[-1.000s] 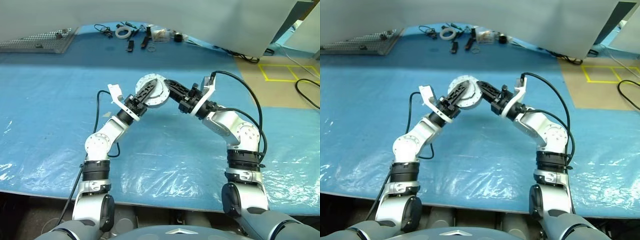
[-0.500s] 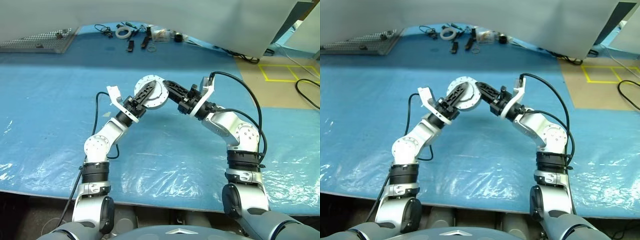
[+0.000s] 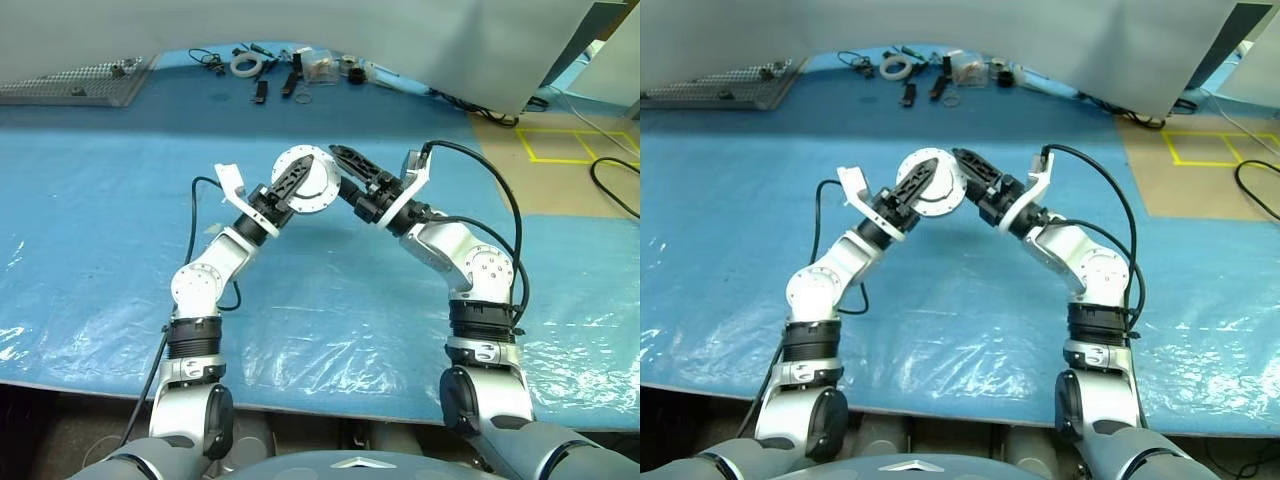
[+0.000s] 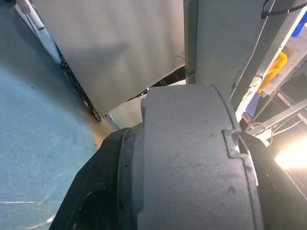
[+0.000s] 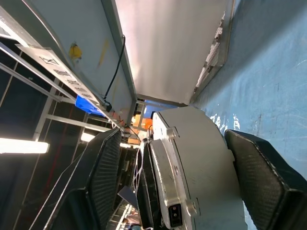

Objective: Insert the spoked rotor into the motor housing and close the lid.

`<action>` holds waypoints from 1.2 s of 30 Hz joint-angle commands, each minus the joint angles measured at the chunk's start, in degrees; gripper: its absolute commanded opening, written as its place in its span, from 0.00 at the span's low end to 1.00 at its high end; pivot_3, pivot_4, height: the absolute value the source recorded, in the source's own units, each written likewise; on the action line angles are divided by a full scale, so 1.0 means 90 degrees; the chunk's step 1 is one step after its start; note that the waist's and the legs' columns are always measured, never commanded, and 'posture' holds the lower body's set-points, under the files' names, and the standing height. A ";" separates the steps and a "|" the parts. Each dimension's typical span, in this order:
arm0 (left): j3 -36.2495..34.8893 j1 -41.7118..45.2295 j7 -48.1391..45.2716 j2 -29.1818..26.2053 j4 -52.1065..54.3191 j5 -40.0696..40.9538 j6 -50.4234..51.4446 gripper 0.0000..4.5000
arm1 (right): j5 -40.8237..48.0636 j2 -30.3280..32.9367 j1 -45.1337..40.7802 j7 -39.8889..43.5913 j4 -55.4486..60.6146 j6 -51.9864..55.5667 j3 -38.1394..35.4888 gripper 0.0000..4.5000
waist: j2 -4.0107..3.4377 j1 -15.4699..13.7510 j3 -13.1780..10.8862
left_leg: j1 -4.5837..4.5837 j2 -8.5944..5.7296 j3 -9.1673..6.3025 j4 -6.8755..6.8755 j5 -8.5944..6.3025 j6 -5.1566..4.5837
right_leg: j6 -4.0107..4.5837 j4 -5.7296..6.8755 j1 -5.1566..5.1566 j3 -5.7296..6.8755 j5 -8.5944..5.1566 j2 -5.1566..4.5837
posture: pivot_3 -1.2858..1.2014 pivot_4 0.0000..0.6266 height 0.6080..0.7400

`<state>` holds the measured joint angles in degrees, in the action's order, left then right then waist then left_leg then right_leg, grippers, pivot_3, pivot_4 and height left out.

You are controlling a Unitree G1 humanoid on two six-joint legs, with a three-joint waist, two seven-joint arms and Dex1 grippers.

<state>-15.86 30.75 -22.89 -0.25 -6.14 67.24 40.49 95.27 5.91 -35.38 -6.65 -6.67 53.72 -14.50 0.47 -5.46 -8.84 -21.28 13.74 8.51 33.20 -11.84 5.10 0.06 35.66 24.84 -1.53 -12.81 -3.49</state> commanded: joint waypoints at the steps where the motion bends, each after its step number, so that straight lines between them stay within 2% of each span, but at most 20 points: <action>1: -0.0250 0.0196 0.0018 -0.0108 0.0204 0.0138 -0.0099 0.64 | 0.0282 0.0016 -0.0209 0.0055 0.0086 0.0092 -0.0049 0.77 | 0.0000 0.0000 0.0000 | 0.0000 0.0000 0.0000 0.0000 0.0000 0.0000 | 0.0000 0.0000 0.0000 0.0000 0.0000 0.0000 | 0.52 0.24 1.00; 4: -0.0238 0.0148 0.0007 -0.0112 0.0254 0.0068 -0.0105 0.64 | 0.0231 0.0028 -0.0225 0.0078 0.0013 0.0083 -0.0070 0.77 | 0.0000 -0.0001 0.0000 | 0.0000 0.0000 0.0000 0.0000 0.0000 0.0000 | 0.0000 0.0000 0.0000 0.0000 0.0000 0.0000 | 0.52 0.24 1.00; 7: -0.0130 0.0049 -0.0160 -0.0076 0.0421 0.0115 0.0031 0.55 | 0.0212 0.0026 -0.0247 0.0119 -0.0036 0.0106 -0.0058 0.77 | 0.0001 -0.0003 0.0000 | -0.0001 0.0000 0.0000 0.0000 0.0000 0.0000 | 0.0000 -0.0002 0.0000 0.0000 0.0000 0.0000 | 0.52 0.24 1.00; 11: -0.0118 0.0179 0.0045 -0.0073 0.0251 -0.0177 -0.0136 0.55 | 0.0195 0.0026 -0.0255 0.0127 -0.0081 0.0131 -0.0048 0.77 | 0.0001 -0.0003 -0.0001 | -0.0002 0.0000 -0.0001 0.0000 0.0000 0.0000 | 0.0000 -0.0002 0.0000 0.0001 0.0000 0.0000 | 0.52 0.24 1.00; 15: -0.0544 0.0500 0.0367 -0.0267 -0.0106 -0.0306 -0.0437 0.55 | 0.0150 0.0056 -0.0259 0.0140 -0.0090 0.0123 -0.0061 0.77 | 0.0003 -0.0004 -0.0002 | -0.0002 0.0001 -0.0003 0.0000 0.0000 0.0000 | 0.0000 0.0000 0.0000 0.0001 0.0000 -0.0001 | 0.52 0.24 1.00; 19: -0.1141 0.0744 0.0482 -0.0777 -0.0379 -0.0274 -0.0763 0.55 | 0.0040 0.0161 -0.0267 0.0208 -0.0100 0.0109 -0.0118 0.77 | 0.0003 0.0086 -0.0002 | 0.0003 0.0001 -0.0001 -0.0001 0.0000 0.0000 | 0.0000 0.0001 0.0000 0.0001 0.0000 0.0003 | 0.52 0.24 1.00; 27: -0.1851 0.0409 0.0146 -0.2616 -0.1195 -0.1027 -0.1091 0.55 | -0.0717 0.0829 -0.0077 0.0774 -0.0063 0.0147 -0.0142 0.77 | 0.0011 0.0057 -0.0006 | -0.0012 0.0001 -0.0008 -0.0005 0.0000 0.0000 | -0.0001 -0.0018 0.0003 0.0019 0.0000 0.0003 | 0.52 0.24 1.00; 32: -0.1745 0.0520 -0.0309 -0.3330 -0.2459 -0.1929 -0.1658 0.55 | -0.1215 0.1047 0.0219 0.1182 0.0287 0.0145 -0.0072 0.77 | 0.0023 -0.0046 -0.0013 | -0.0011 0.0002 -0.0010 -0.0005 0.0000 0.0001 | -0.0001 -0.0016 0.0002 0.0022 0.0000 0.0001 | 0.52 0.24 1.00; 36: -0.1577 0.0804 -0.0714 -0.3572 -0.3741 -0.2638 -0.2239 0.55 | -0.1278 0.0977 0.0367 0.1236 0.0542 0.0203 -0.0097 0.77 | 0.0028 -0.0090 -0.0013 | -0.0010 0.0001 -0.0010 0.0000 0.0000 0.0000 | -0.0001 -0.0011 -0.0001 0.0027 0.0000 -0.0006 | 0.52 0.24 1.00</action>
<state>-30.43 34.86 -26.40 -30.65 -38.51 45.25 23.92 83.25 14.77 -32.11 3.65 -5.08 55.45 -14.84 0.72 -6.27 -8.95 -21.36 13.74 8.42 33.20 -11.84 5.10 0.06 35.58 24.83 -1.28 -12.81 -3.54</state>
